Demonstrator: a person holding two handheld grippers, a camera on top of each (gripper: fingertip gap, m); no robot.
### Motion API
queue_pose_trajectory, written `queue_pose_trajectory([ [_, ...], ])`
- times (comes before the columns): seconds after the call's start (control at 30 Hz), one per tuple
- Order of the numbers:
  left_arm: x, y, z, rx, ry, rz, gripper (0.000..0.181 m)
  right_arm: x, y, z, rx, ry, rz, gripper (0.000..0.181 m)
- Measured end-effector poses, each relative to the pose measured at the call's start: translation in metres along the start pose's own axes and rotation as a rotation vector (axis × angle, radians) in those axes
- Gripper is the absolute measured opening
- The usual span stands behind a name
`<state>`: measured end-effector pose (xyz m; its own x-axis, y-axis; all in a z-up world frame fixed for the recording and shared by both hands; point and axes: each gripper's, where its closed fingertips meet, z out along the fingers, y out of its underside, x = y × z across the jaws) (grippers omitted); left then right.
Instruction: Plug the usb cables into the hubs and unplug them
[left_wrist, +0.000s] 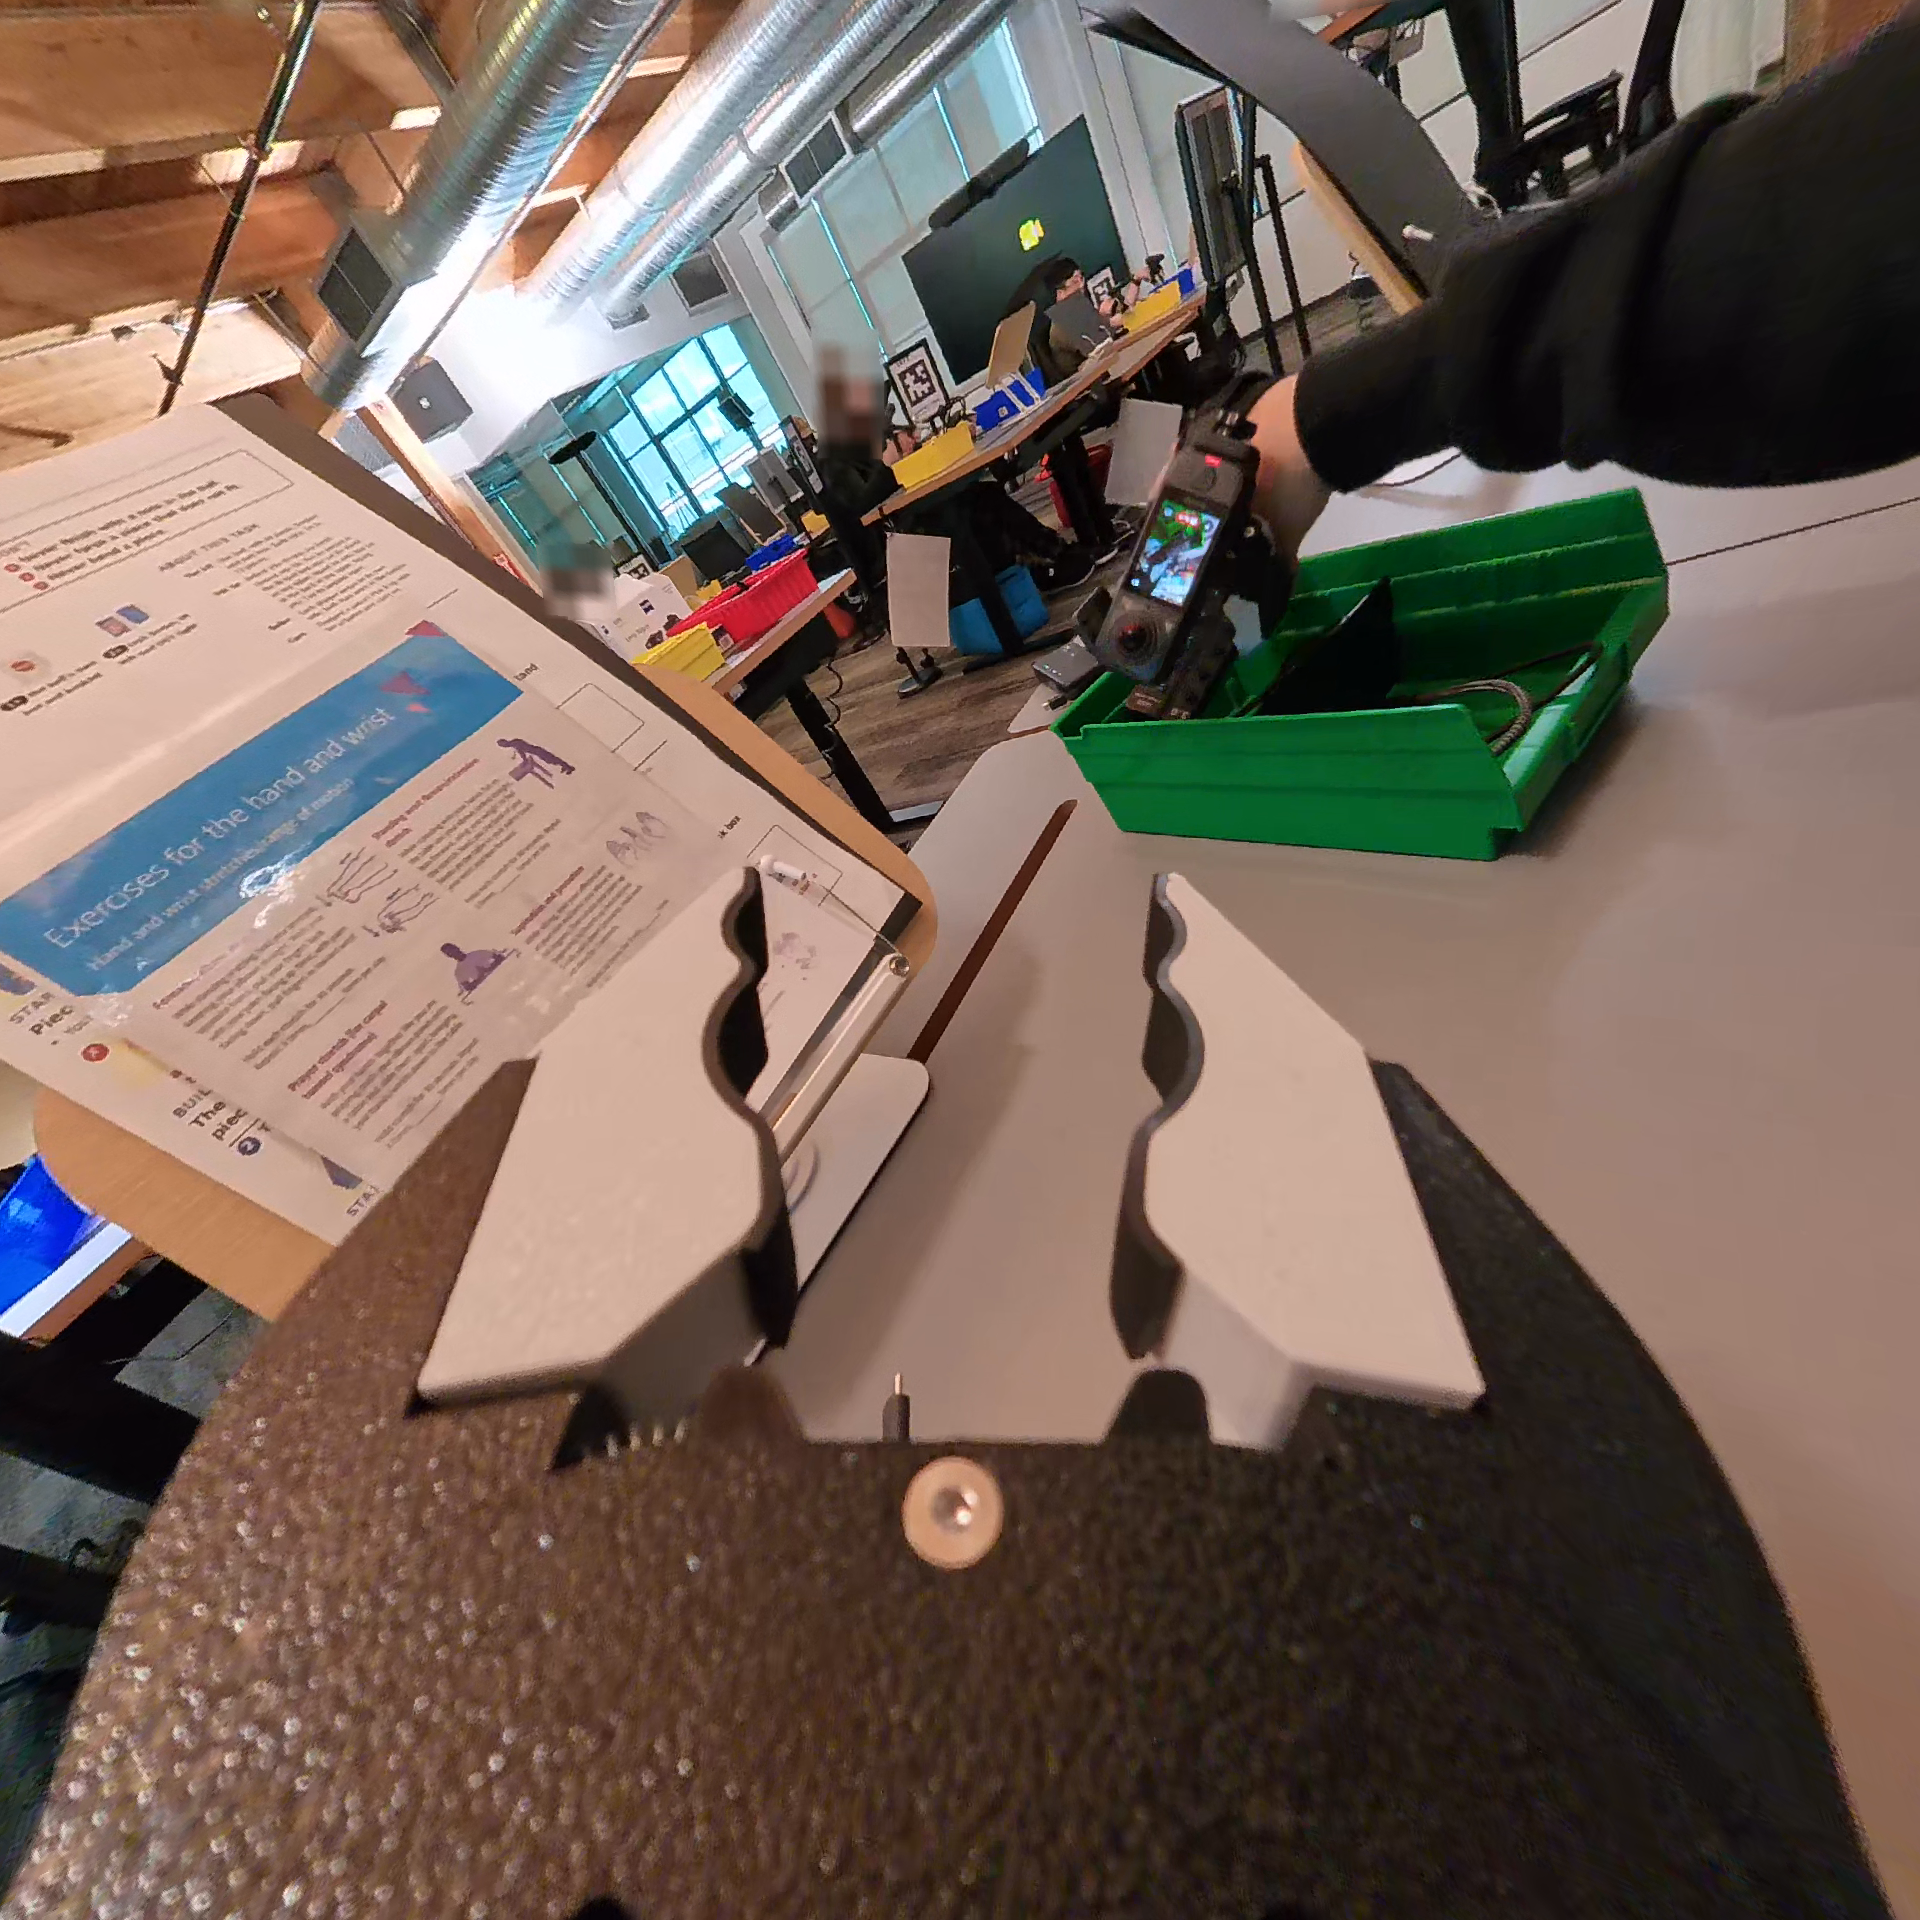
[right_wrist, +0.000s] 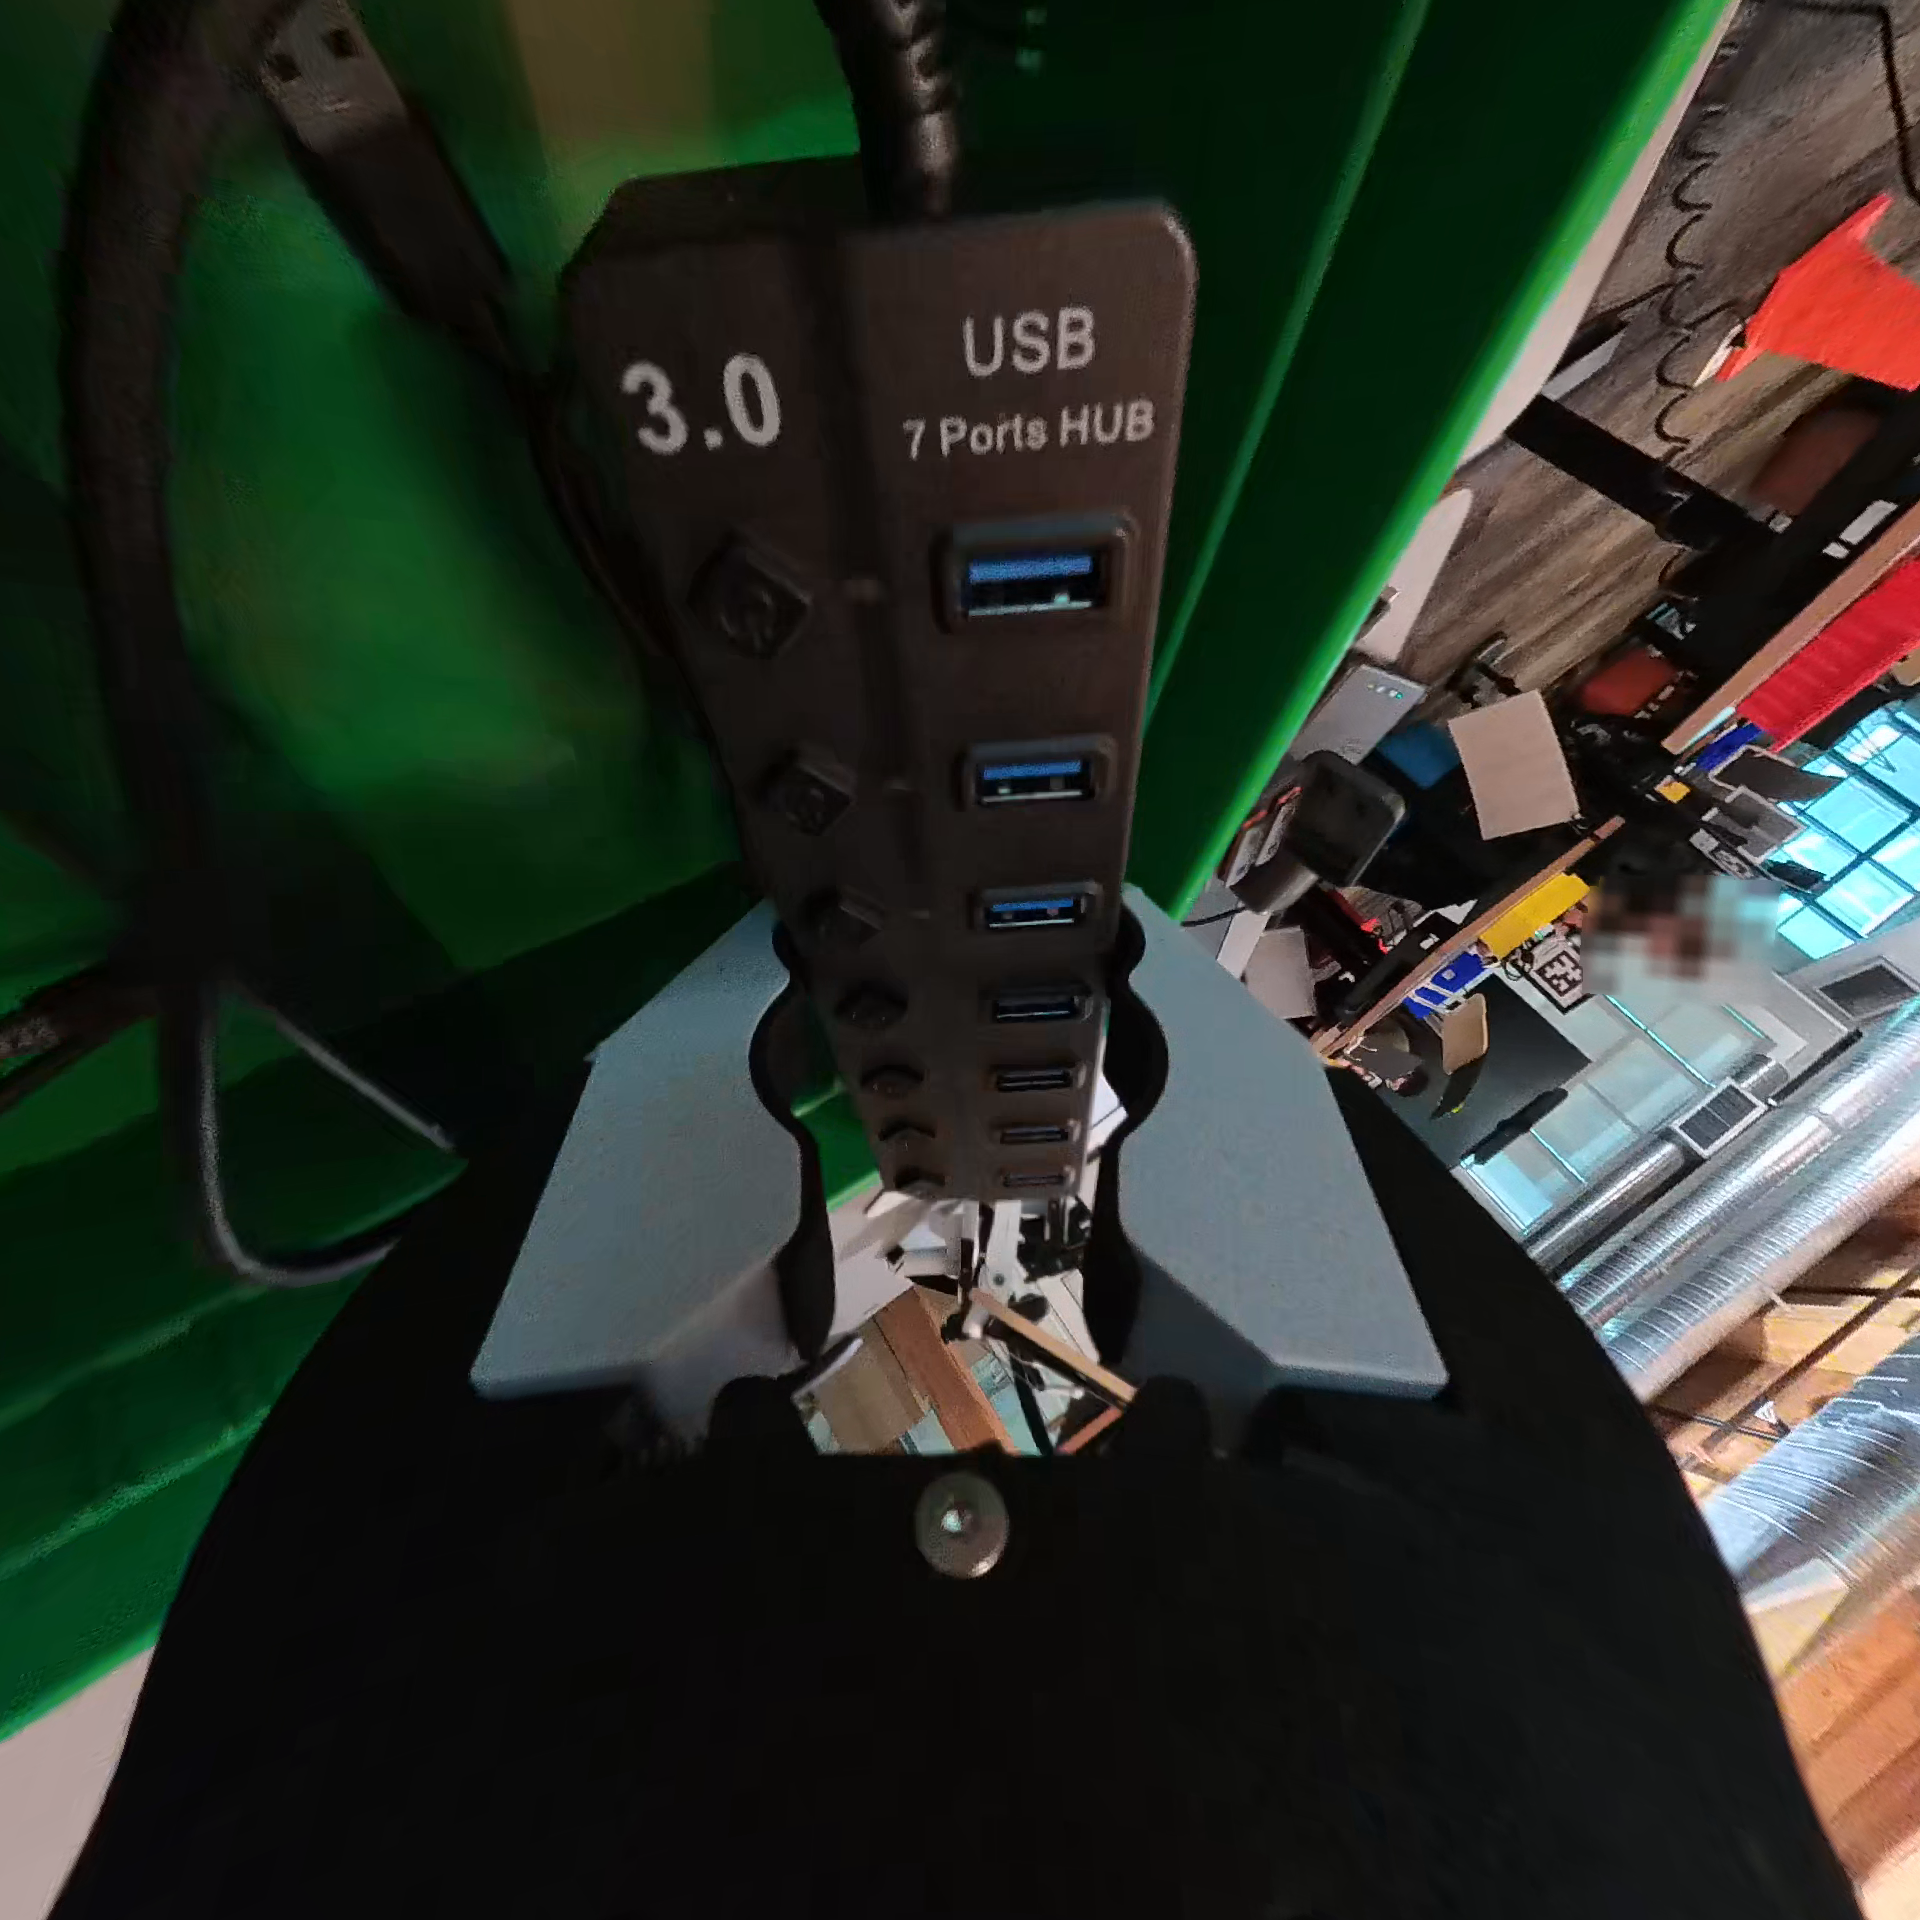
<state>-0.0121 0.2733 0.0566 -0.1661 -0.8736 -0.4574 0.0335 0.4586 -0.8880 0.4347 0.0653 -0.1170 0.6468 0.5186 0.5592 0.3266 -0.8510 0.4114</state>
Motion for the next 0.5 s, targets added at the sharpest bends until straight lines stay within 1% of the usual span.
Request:
queue_pose_trajectory([
  [0.1,-0.002,0.002,-0.001,0.0,0.0,-0.013,0.071,0.002,0.001,0.004,0.018,0.018,0.029,0.059],
  [0.13,-0.002,0.003,-0.001,-0.001,0.0,-0.018,0.071,0.008,0.001,0.002,0.035,0.046,0.031,0.057],
  [0.2,-0.002,0.005,0.0,-0.006,0.005,-0.026,0.071,0.014,0.0,-0.007,0.081,0.071,0.017,0.052],
  [0.3,0.0,0.009,0.004,-0.022,0.017,-0.03,0.071,0.026,0.009,-0.03,0.059,0.109,0.058,0.055],
  [0.33,0.001,0.01,0.005,-0.027,0.02,-0.03,0.071,0.034,0.006,-0.044,0.076,0.155,0.102,0.056],
  [0.37,0.001,0.01,0.005,-0.032,0.021,-0.031,0.071,0.044,-0.002,-0.063,0.131,0.214,0.17,0.055],
  [0.4,0.001,0.011,0.006,-0.035,0.022,-0.033,0.071,0.051,-0.016,-0.085,0.219,0.263,0.254,0.055],
  [0.43,0.001,0.011,0.006,-0.036,0.02,-0.037,0.071,0.053,-0.034,-0.11,0.333,0.295,0.332,0.056],
  [0.5,-0.001,0.011,0.006,-0.041,0.009,-0.05,0.07,0.047,-0.081,-0.171,0.63,0.331,0.458,0.056],
])
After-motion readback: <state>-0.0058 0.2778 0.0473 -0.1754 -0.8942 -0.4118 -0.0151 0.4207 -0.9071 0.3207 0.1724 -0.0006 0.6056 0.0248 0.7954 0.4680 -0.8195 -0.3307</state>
